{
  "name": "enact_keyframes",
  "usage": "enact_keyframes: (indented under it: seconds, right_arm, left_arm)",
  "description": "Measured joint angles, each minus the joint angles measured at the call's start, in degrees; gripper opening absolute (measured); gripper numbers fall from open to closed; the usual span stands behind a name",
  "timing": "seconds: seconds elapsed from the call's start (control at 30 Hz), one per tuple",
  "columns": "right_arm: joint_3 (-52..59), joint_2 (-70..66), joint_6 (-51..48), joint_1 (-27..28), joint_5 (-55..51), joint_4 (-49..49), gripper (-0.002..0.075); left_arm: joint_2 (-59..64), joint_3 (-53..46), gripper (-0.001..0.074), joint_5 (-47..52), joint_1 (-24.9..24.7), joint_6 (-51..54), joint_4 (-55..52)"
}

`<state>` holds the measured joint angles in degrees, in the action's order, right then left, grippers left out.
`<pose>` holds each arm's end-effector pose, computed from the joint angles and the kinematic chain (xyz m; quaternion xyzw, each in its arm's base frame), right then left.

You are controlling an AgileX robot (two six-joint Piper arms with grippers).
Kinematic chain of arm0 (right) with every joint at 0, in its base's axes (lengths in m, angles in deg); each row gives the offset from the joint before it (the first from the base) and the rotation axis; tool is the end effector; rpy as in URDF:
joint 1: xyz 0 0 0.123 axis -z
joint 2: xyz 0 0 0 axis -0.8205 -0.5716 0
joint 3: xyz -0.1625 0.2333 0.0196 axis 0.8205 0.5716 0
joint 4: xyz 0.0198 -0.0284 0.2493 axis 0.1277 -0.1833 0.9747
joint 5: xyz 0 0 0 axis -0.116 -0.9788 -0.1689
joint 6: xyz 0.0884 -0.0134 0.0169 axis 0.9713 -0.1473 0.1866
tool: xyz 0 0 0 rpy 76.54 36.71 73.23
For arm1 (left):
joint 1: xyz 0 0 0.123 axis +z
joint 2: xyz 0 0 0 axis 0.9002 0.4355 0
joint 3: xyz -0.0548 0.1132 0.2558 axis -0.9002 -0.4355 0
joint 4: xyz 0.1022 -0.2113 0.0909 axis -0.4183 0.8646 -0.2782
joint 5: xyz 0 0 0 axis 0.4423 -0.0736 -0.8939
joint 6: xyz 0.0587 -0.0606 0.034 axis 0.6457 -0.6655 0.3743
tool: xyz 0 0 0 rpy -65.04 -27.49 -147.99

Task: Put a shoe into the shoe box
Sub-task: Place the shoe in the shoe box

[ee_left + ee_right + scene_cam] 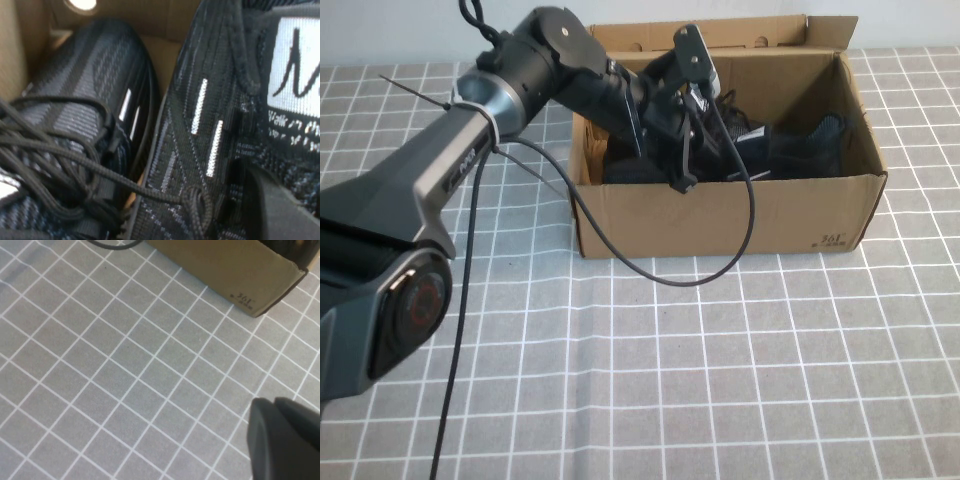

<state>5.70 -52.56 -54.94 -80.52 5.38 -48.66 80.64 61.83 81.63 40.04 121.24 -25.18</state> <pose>0.1223 0.0588 0.3965 -0.2997 0.8786 0.0462 0.3690 0.4529 -0.2642 0.2381 0.6369 0.6553 -0.2372 0.3296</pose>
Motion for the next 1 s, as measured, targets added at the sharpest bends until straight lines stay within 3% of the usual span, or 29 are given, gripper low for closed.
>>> enact_keyframes:
  seconds: [0.4,0.73,1.0]
  right_arm:
    - [0.0,0.0,0.0,0.0,0.0,0.2,-0.0016]
    - [0.0,0.0,0.0,0.0,0.0,0.2,-0.0016]
    - [0.0,0.0,0.0,0.0,0.0,0.2,-0.0016]
  left_arm:
    - [2.0,0.1,0.0031,-0.9,0.0,-0.1,-0.3]
    - [-0.8,0.2,0.0358,-1.8,0.0,-3.2,0.0]
    - [-10.0,0.3,0.0395,-1.2,0.0,-12.1,-5.2]
